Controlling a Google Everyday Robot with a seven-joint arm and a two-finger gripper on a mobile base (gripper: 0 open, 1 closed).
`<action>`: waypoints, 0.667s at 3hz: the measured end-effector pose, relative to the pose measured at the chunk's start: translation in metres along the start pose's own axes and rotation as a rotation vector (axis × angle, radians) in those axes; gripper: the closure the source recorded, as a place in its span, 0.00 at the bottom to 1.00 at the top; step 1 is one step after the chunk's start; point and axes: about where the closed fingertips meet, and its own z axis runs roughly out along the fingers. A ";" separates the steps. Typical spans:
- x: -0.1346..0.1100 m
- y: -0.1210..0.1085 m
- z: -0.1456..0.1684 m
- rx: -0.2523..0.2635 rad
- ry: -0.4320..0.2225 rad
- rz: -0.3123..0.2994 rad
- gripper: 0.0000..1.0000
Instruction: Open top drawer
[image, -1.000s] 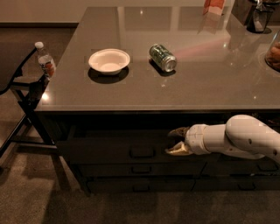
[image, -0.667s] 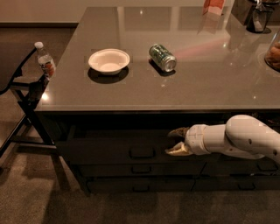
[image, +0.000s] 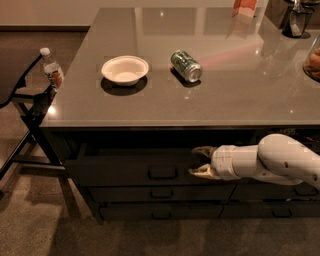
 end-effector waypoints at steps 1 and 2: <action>-0.004 0.019 -0.008 -0.025 -0.008 -0.016 0.99; -0.007 0.019 -0.010 -0.025 -0.008 -0.016 1.00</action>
Offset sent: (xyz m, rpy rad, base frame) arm -0.1601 -0.0148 -0.0180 -0.0396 0.0774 0.0392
